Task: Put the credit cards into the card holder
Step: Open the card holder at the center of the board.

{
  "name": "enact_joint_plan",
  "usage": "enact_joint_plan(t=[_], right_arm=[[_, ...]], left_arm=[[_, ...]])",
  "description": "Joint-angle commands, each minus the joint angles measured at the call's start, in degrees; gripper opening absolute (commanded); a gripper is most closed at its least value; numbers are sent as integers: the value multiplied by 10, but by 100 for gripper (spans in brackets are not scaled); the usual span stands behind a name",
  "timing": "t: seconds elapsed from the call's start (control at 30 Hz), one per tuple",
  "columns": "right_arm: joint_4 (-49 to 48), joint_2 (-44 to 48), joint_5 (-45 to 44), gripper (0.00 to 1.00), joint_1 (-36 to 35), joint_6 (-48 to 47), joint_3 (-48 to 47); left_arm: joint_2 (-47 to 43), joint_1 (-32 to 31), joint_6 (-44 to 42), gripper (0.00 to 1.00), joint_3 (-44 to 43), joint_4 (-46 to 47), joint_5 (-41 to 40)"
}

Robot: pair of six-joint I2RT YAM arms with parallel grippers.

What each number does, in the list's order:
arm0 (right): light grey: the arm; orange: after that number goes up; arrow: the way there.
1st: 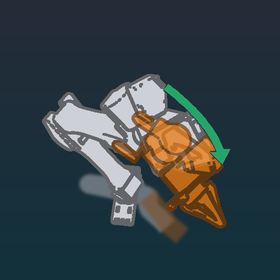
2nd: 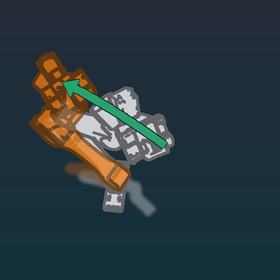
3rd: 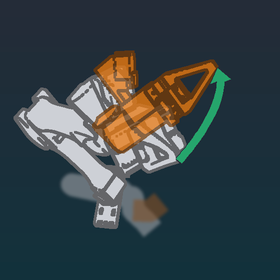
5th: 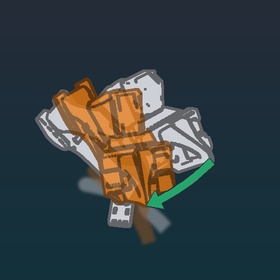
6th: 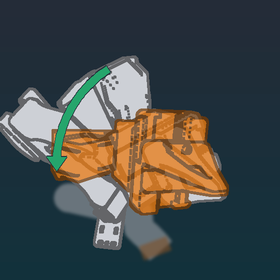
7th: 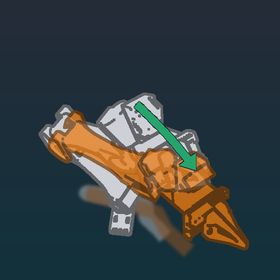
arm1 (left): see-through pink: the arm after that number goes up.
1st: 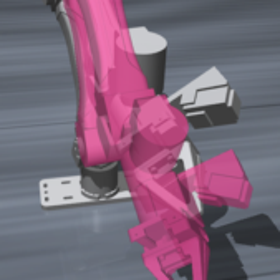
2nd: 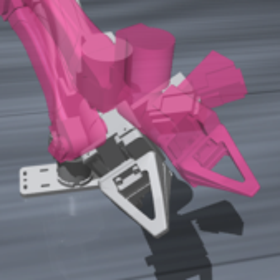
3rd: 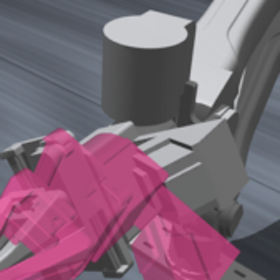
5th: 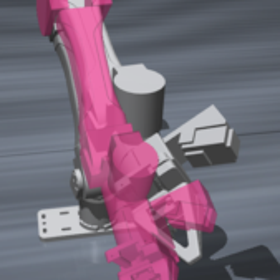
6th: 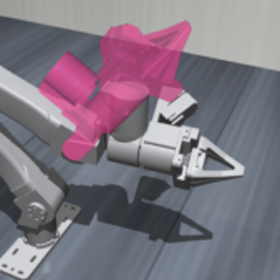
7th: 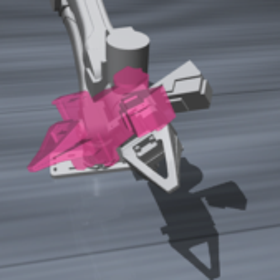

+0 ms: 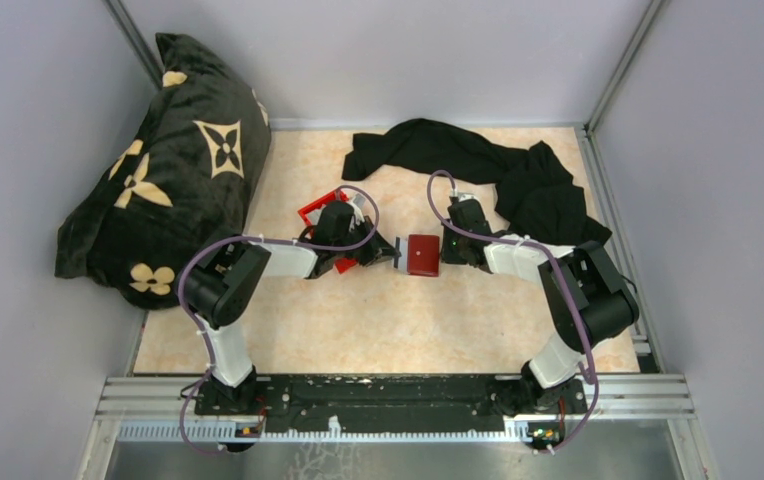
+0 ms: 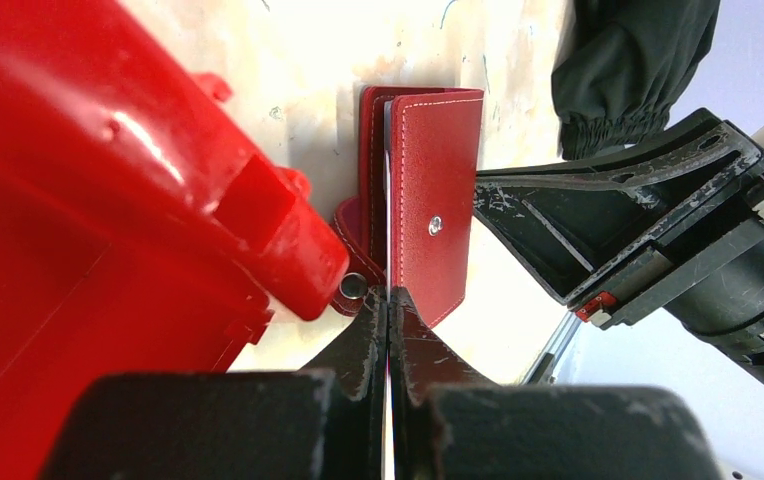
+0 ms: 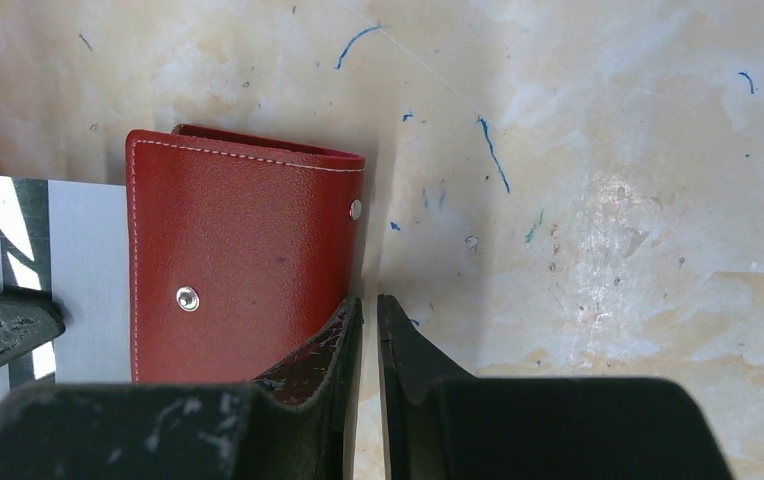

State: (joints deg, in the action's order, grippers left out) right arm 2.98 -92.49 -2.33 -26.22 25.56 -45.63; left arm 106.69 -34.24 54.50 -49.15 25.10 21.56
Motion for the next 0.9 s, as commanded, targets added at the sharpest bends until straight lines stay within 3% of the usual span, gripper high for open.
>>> enact_joint_plan(t=[0.0, 0.87], right_arm=[[-15, -5, 4, 12, -4, -3, 0], [-18, -7, 8, 12, -4, 1, 3]], left_arm=[[-21, 0, 4, 0, 3, 20, 2], [-16, -2, 25, 0, 7, 47, 13]])
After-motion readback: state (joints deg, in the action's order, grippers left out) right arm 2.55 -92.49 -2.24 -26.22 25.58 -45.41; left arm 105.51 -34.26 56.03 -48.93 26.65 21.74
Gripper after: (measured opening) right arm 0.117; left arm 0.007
